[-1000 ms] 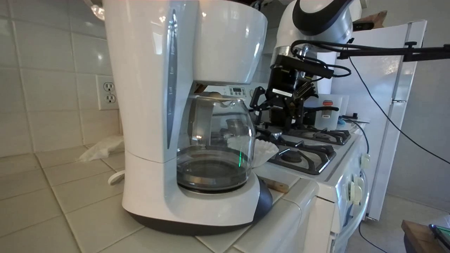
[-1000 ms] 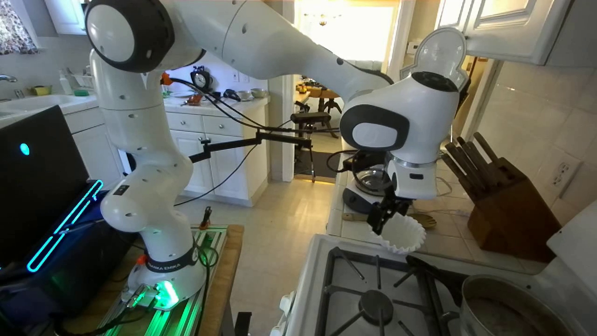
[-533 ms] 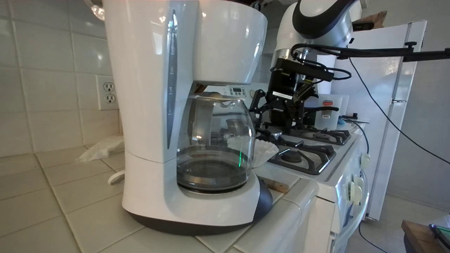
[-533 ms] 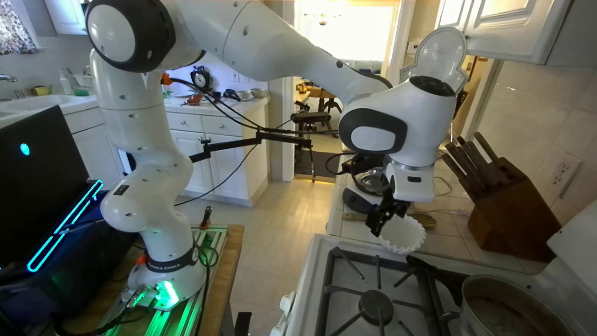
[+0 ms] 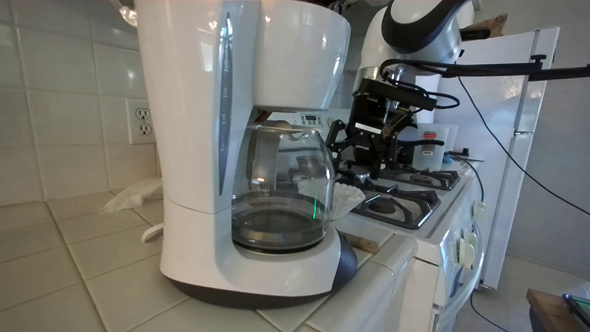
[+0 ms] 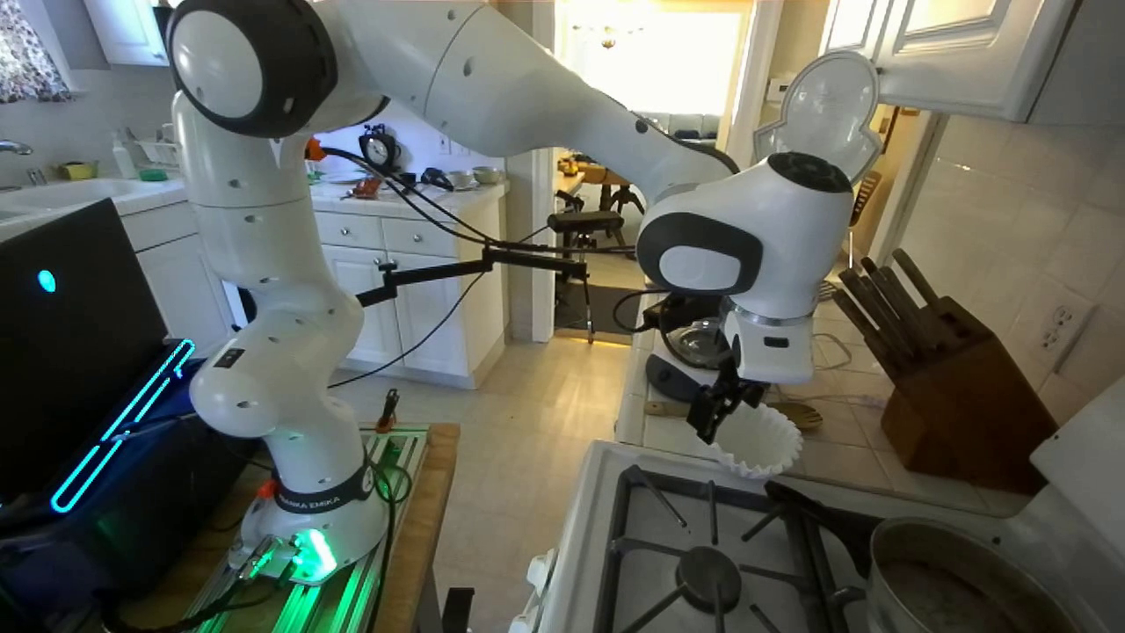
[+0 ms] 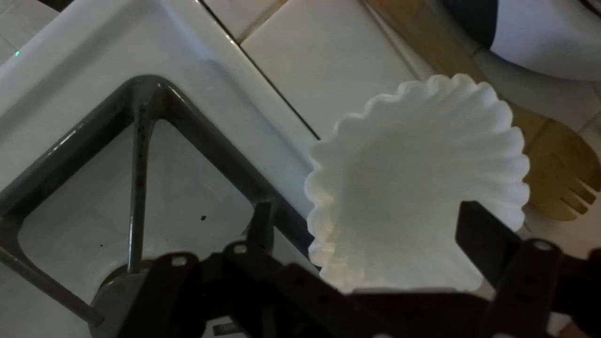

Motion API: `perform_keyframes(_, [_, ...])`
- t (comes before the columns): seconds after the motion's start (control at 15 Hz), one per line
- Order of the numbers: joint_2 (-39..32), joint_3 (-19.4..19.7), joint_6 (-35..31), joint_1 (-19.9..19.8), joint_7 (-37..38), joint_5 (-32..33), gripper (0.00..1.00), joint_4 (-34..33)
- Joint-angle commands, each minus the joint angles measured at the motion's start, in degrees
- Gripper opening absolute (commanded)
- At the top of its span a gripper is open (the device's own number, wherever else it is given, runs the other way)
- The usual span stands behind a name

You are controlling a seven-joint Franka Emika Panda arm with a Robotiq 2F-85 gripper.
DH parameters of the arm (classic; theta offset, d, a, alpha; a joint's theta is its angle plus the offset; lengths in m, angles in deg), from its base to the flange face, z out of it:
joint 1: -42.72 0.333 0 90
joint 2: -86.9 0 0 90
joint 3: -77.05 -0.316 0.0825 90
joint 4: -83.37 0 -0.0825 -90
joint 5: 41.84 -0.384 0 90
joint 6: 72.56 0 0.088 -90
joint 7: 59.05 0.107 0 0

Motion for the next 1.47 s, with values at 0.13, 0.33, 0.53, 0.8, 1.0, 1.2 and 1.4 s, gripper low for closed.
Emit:
perform_keyframes(0.13, [-1.19, -0.21, -3.34, -0.12, -3.64, -4.75, 1.00, 0.89])
perform_keyframes(0.33, [-2.07, -0.20, -4.61, -0.26, -5.74, -7.22, 1.00, 0.86])
perform_keyframes(0.53, [-2.72, -0.24, -5.23, -0.30, -8.06, -9.63, 1.00, 0.86])
perform_keyframes(0.8, [-3.18, -0.16, -5.75, -0.31, -9.70, -10.01, 1.00, 0.92])
perform_keyframes(1.0, [-3.46, -0.17, -6.15, -0.34, -10.45, -10.60, 1.00, 0.82])
perform_keyframes(1.2, [-3.42, -0.21, -6.28, -0.29, -10.88, -10.70, 1.00, 0.90])
perform_keyframes(1.4, [-2.69, -0.21, -5.64, -0.31, -11.33, -10.73, 1.00, 0.92])
